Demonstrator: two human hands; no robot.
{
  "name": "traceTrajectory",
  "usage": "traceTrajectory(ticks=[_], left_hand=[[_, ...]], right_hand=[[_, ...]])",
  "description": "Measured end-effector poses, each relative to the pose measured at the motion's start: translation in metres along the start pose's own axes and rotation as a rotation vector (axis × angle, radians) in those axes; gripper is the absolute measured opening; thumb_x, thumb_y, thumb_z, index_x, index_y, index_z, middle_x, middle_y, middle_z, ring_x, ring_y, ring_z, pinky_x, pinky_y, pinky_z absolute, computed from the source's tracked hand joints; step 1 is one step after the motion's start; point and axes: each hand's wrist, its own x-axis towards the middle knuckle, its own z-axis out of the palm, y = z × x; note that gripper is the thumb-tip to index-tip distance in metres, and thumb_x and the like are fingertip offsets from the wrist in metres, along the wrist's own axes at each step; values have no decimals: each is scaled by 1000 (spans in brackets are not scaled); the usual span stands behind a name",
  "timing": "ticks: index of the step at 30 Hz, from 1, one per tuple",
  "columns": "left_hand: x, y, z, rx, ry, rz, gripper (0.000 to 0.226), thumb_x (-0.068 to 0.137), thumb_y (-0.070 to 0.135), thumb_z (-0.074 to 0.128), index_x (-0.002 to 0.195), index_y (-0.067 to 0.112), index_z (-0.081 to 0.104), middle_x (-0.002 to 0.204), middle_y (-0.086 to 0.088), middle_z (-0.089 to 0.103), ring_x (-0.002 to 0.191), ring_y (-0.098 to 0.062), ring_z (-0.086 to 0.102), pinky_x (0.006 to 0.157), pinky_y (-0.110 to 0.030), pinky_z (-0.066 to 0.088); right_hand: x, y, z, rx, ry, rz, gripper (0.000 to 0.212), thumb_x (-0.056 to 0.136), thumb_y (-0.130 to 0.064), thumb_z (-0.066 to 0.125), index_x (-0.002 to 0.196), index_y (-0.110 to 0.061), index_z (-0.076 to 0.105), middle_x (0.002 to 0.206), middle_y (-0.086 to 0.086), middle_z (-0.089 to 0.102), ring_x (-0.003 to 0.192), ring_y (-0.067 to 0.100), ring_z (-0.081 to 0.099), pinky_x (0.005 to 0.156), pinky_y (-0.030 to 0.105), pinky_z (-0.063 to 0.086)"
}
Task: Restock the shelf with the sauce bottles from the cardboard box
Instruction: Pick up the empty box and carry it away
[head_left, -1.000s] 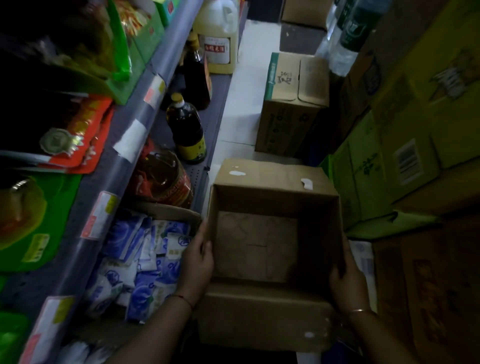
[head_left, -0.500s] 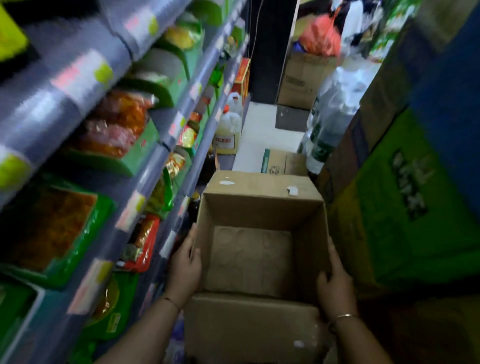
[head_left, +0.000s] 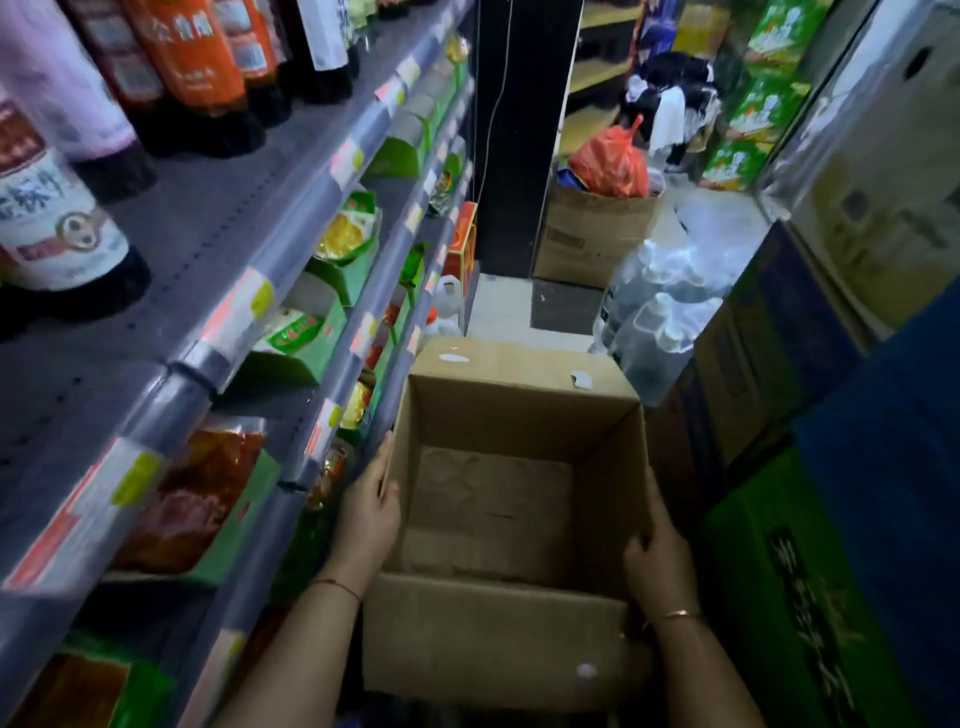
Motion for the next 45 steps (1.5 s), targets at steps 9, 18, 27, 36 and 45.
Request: traceTrajectory(ticks=[9,18,27,36,45], left_hand=[[106,32,20,-33,-37,-45,56,96,3,45,146,23,31,149,3,39,139,-15,34,112,-31,30],[208,20,52,-26,-31,-127,57,95,1,44,147,21,32,150,1,38,140,-19,33,108,-26,28],[259,-17,93,-1,-66,-186,61,95,2,45,147,29,29,152,-4,36,139,-24,35,111,-39,33],[287,-41,95,41,-69,-211,61,95,3,46,147,27,28,154,2,31,142,-19,27,107,-26,24],[288,-42,95,211,-8,-292,61,96,15,50,149,22,22,156,-8,25,144,-28,23,113,-41,24]], right_hand=[[103,-44,0,-22,11,31,82,81,9,43,145,-38,25,120,24,64,101,36,64,85,31,46],[206,-62,41,2,-41,30,87,78,15,40,147,-35,24,118,19,64,83,19,56,72,22,40],[267,-40,79,-26,-44,47,87,80,13,40,146,-38,21,124,18,62,95,23,58,85,32,45],[285,-25,115,-40,-124,89,88,80,13,42,147,-39,19,126,19,61,103,30,63,86,28,44],[291,-27,127,-83,-133,79,87,83,5,49,148,-38,10,141,15,49,120,31,54,103,46,44]])
